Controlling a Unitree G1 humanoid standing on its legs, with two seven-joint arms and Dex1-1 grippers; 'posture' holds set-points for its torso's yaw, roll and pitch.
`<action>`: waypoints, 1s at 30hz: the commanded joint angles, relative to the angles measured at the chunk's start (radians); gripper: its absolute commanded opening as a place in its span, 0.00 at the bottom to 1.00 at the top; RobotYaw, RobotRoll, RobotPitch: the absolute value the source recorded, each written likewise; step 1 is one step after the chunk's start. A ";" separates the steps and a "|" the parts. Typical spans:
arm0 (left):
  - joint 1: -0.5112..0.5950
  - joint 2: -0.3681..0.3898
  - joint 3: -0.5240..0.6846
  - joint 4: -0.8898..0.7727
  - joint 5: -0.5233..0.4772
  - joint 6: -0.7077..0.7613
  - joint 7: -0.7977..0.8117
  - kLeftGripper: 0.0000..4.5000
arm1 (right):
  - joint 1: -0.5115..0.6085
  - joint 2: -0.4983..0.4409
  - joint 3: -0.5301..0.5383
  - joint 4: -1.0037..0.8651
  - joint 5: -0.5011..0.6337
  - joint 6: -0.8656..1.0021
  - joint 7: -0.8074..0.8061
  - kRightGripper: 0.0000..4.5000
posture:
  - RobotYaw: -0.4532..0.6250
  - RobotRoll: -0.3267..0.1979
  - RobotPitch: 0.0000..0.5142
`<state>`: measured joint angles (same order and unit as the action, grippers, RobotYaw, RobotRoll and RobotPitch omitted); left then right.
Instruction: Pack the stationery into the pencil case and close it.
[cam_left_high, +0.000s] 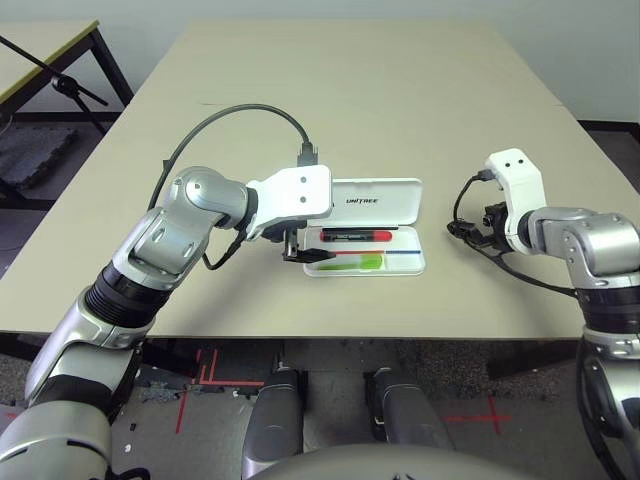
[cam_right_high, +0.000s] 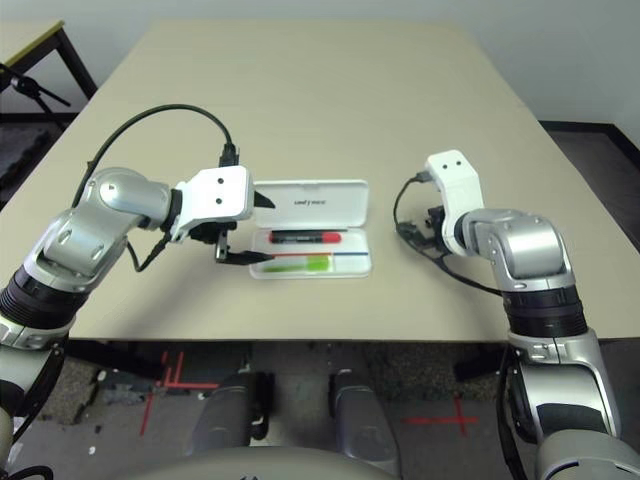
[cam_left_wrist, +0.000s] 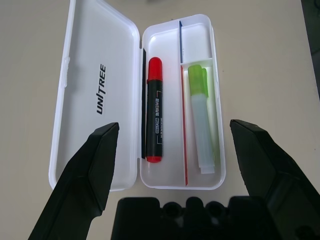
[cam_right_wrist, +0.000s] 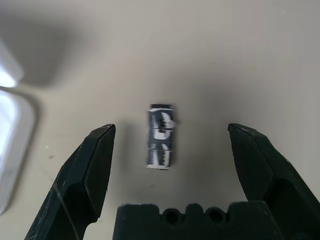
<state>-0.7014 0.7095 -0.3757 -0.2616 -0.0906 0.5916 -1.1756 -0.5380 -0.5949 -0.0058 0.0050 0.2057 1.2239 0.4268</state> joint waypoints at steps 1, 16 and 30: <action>-0.005 0.003 -0.016 -0.030 0.005 0.017 0.003 1.00 | 0.004 0.018 0.025 0.030 -0.016 -0.023 -0.015 1.00 | 0.40 0.62 0.18; 0.003 -0.002 -0.025 -0.074 0.005 0.061 0.020 1.00 | -0.006 0.057 0.058 0.079 -0.023 -0.044 -0.016 0.86 | 0.41 0.62 0.19; -0.001 0.000 -0.029 -0.075 0.000 0.062 0.022 1.00 | -0.018 0.016 0.052 0.105 -0.033 -0.063 0.003 0.07 | 0.41 0.62 0.19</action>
<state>-0.7010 0.7085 -0.3938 -0.3367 -0.0911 0.6549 -1.1560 -0.5535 -0.5500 0.0452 0.0837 0.1882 1.1612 0.4290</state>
